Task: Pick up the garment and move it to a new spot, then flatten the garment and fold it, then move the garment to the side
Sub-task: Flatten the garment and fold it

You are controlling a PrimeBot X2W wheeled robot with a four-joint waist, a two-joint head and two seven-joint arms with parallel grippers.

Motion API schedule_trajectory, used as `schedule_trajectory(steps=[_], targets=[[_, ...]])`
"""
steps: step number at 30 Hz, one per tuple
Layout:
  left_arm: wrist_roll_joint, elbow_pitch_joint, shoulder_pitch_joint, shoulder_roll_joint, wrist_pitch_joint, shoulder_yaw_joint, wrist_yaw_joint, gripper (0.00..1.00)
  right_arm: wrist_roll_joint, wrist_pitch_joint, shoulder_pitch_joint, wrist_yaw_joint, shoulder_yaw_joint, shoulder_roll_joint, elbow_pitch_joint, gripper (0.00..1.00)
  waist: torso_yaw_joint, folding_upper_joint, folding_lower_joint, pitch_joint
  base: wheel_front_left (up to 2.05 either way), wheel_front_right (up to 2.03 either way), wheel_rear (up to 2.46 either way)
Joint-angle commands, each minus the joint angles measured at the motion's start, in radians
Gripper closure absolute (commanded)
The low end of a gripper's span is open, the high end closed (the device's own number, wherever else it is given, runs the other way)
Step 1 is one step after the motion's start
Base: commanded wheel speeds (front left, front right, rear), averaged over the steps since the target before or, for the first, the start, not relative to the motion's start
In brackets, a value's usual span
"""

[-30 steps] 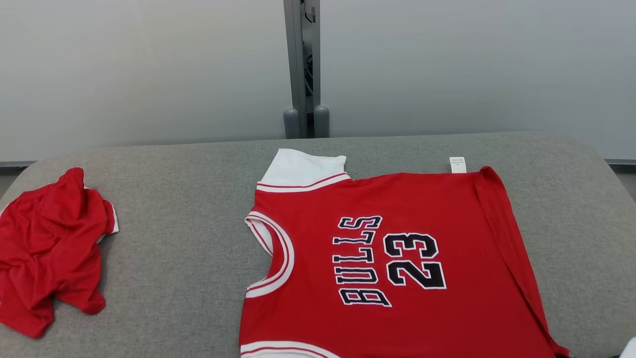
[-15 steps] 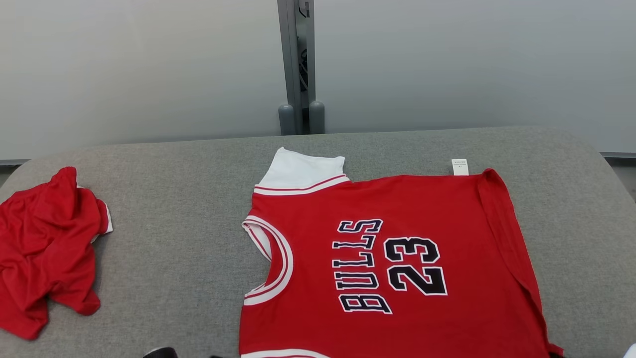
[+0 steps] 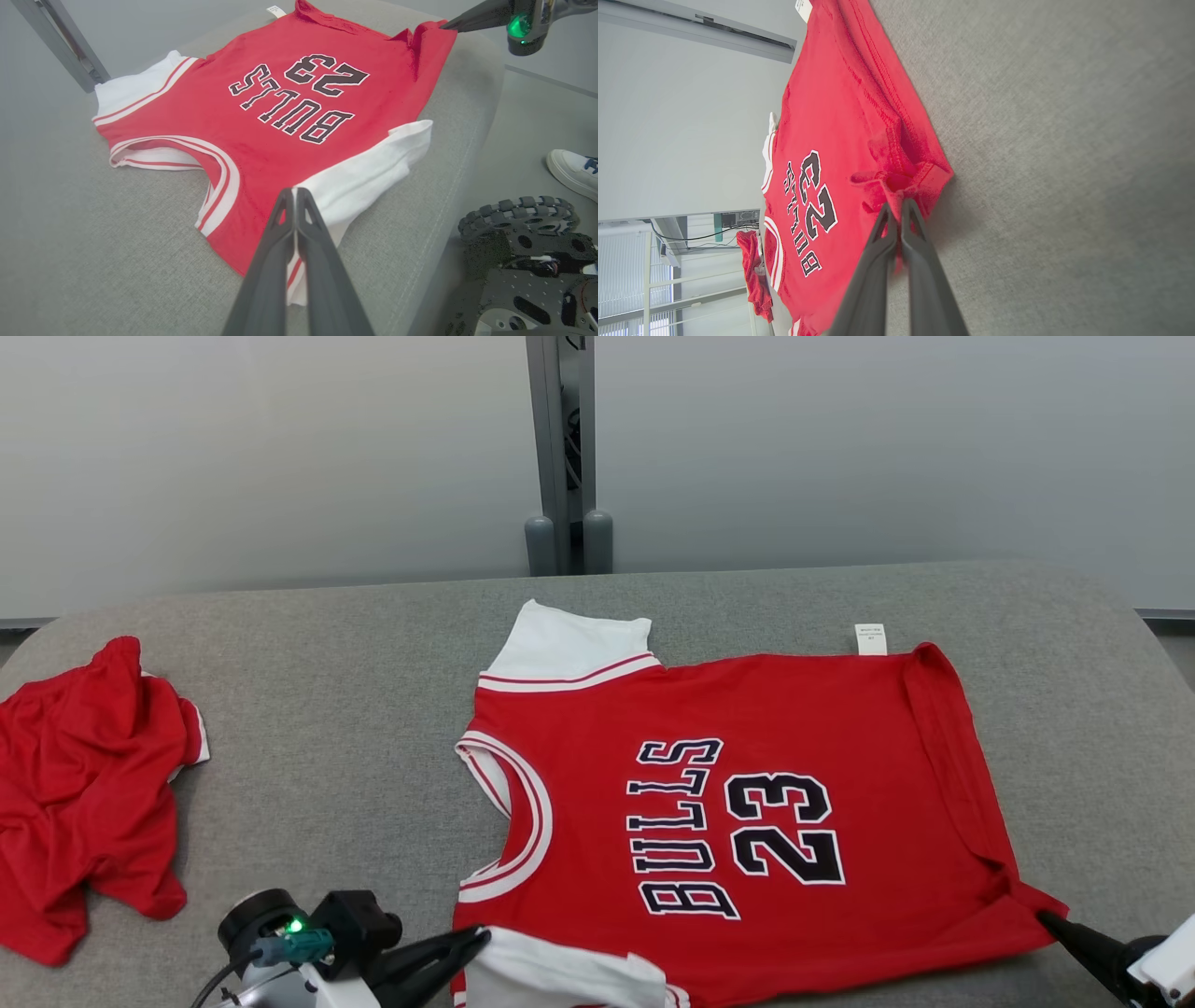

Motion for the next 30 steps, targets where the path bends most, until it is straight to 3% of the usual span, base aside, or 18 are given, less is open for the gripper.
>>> schedule_trajectory(steps=[1,16,30], targets=[[0.006,0.022,-0.023,-0.007,-0.017,0.011,0.002,1.0,-0.006,-0.008,-0.024,0.002,-0.003,0.008,0.02,1.0,0.001,0.0,0.0,0.004,0.0,0.0,0.0],[0.001,0.173,-0.077,-0.084,-0.121,0.07,0.013,1.0,-0.001,-0.093,-0.197,0.002,-0.054,0.062,0.193,1.0,-0.004,0.0,0.0,0.042,0.0,0.0,0.0],[0.089,0.297,-0.143,-0.14,-0.162,0.117,0.033,1.0,-0.048,-0.116,-0.323,0.002,-0.028,0.112,0.298,1.0,-0.012,0.0,0.0,0.069,0.0,0.0,0.0]])
